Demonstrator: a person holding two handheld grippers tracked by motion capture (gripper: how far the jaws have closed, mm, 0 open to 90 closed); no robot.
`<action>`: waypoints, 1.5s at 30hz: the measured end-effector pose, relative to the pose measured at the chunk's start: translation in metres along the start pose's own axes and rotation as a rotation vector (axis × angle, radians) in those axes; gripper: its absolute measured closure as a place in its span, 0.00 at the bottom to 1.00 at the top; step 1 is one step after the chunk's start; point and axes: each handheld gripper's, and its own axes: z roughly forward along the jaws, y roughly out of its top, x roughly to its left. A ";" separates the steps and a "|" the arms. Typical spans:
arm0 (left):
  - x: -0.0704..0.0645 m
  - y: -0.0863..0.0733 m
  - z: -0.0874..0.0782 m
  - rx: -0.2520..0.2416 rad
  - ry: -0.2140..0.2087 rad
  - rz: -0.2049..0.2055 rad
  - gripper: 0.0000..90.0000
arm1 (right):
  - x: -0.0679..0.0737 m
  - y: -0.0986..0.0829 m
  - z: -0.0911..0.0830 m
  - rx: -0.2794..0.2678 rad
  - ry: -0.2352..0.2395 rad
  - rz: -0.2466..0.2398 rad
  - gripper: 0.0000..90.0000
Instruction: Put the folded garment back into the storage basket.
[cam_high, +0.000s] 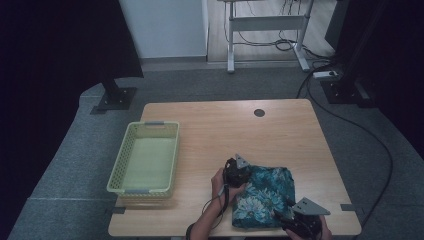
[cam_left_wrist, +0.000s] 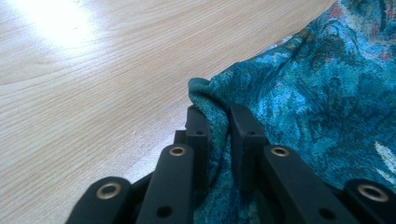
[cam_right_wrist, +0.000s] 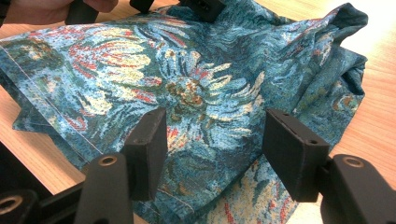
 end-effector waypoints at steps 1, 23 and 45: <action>0.000 0.000 0.000 -0.002 -0.002 -0.005 0.90 | 0.000 0.000 0.000 0.000 -0.001 0.001 0.45; -0.003 -0.004 -0.033 -0.117 -0.052 -0.083 0.91 | -0.005 0.000 -0.007 -0.007 -0.029 0.062 0.39; -0.005 -0.006 -0.044 -0.153 -0.077 -0.090 0.91 | -0.004 -0.006 0.015 0.176 -0.137 0.180 0.22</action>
